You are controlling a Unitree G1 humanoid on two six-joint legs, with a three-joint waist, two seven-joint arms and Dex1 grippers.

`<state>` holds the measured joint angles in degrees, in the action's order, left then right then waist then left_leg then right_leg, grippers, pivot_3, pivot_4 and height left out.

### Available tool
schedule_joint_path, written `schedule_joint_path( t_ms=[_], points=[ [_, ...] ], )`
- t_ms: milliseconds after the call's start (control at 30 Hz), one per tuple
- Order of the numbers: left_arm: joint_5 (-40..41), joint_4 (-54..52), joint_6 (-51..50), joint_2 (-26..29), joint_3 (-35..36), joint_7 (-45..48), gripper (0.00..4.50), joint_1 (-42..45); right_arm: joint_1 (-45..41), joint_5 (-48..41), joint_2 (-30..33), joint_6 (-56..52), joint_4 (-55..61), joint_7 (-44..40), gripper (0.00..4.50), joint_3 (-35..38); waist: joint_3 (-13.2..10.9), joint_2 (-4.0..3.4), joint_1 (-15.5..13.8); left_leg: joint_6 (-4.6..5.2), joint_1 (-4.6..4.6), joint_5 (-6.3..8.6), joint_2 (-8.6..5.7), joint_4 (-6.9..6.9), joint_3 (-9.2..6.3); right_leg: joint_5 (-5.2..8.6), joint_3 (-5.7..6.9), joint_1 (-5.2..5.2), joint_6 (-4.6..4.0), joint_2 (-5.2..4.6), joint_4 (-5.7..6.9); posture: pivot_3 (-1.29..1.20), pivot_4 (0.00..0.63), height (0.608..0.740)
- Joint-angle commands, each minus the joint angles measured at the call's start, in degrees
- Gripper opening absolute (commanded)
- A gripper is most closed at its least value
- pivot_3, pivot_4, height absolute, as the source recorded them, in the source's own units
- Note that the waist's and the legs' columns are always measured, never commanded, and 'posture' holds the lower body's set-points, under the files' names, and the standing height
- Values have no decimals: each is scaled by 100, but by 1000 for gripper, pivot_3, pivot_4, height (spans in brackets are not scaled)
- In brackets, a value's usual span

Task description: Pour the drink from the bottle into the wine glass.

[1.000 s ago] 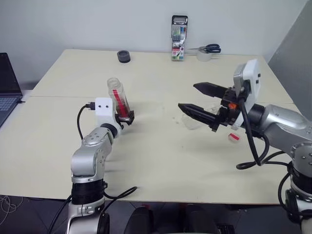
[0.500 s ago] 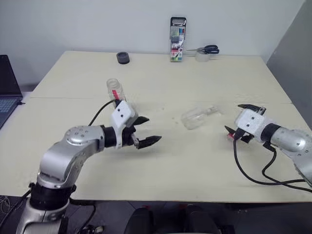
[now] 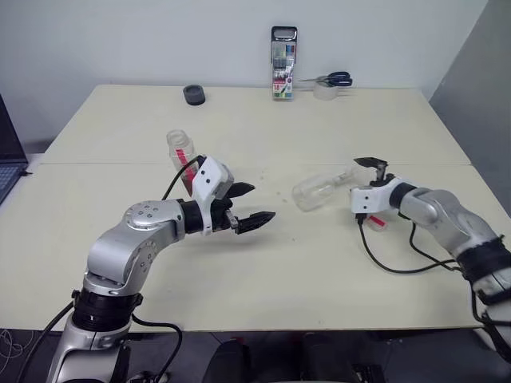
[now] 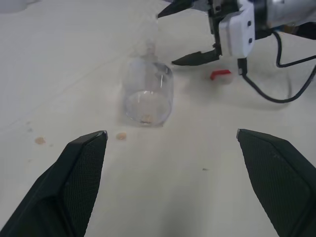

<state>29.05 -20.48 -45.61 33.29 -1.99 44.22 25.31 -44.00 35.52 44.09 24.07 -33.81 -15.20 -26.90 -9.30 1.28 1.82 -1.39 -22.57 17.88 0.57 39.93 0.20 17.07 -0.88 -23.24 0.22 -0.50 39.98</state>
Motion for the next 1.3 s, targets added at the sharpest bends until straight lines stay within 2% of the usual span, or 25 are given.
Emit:
schedule_joint_path(
  t_ms=[33, 200, 367, 533, 733, 800, 900, 1000, 1100, 1167, 1300],
  points=[
    [136, -283, 12, -92, 57, -106, 4473, 45, -586, 406, -280, 433, -811, 356, 4500, -187, 0, 0, 1, 0, 0, 0, 0, 0, 0, 0, 0, 0, 0, -1, 0, 0, 150, 740],
    [121, -321, 9, -100, 38, -124, 4473, 25, -1345, 904, -752, 737, -2171, 794, 4500, -580, 0, 0, 4, 0, 0, 0, -1, 0, 1, 0, 0, 0, -1, -2, 0, 0, 150, 740],
    [130, -348, 2, -51, 100, -124, 4473, -16, -1697, 1058, -964, 981, -2879, 970, 4500, -753, 0, 0, 5, -1, -1, 0, -2, 1, 2, -1, -1, 0, -1, -4, 0, 0, 150, 740],
    [173, -465, -55, -27, 133, -146, 4500, -127, -1756, 1080, -972, 1091, -3099, 1014, 2891, -784, 0, 0, 7, -1, 0, -1, -1, 1, 2, -1, -1, 0, -1, -5, 1, 0, 150, 740],
    [218, -547, -113, 2, 127, -122, 4500, -202, -1744, 1113, -943, 1020, -3145, 1055, 661, -804, 0, 0, 6, -1, 0, 0, -1, 1, 2, -1, -1, 0, -1, -5, 2, 0, 150, 740],
    [206, -577, -66, 90, 109, -42, 4500, -275, -1725, 1127, -927, 967, -3110, 1143, 157, -782, 0, 0, 6, -1, -1, 0, -1, 1, 2, -1, -1, 0, -1, -5, 2, 0, 150, 740],
    [233, -664, 18, 278, 124, 115, 4500, -481, -1704, 939, -979, 940, -2962, 1253, 166, -586, 0, -1, 14, -1, 1, 0, -1, 0, 2, -1, -2, 0, -1, -4, 2, 0, 150, 740],
    [464, -1028, 174, 304, 500, 125, 4500, -1161, -1561, -557, -1650, 747, -2636, 534, 166, 411, 0, -1, 92, -1, 1, 0, 0, -1, 2, -1, -2, -2, -1, -4, 4, 0, 150, 740],
    [769, -1471, 249, -2, 940, -188, 4500, -1966, -1413, -2102, -2521, -142, -2266, -169, 166, 1516, -1, -2, 208, -1, 8, 0, 8, -3, 3, -2, -6, -3, -3, 0, 10, 0, 150, 740],
    [795, -1679, 342, -88, 1045, -282, 4500, -2466, -1342, -2874, -3031, -902, -1992, -352, 166, 2109, -2, -5, 190, -1, 8, 0, 12, -7, -3, -2, 2, -3, -4, 0, 14, 0, 150, 740],
    [909, -1810, 306, -283, 1137, -686, 4500, -2717, -1169, -3699, -3646, -2062, -1460, -380, 166, 2731, -1, -5, -12, 1, 5, 1, -1, -2, -14, -2, 13, 1, -4, -13, 16, 0, 150, 740]
  ],
)
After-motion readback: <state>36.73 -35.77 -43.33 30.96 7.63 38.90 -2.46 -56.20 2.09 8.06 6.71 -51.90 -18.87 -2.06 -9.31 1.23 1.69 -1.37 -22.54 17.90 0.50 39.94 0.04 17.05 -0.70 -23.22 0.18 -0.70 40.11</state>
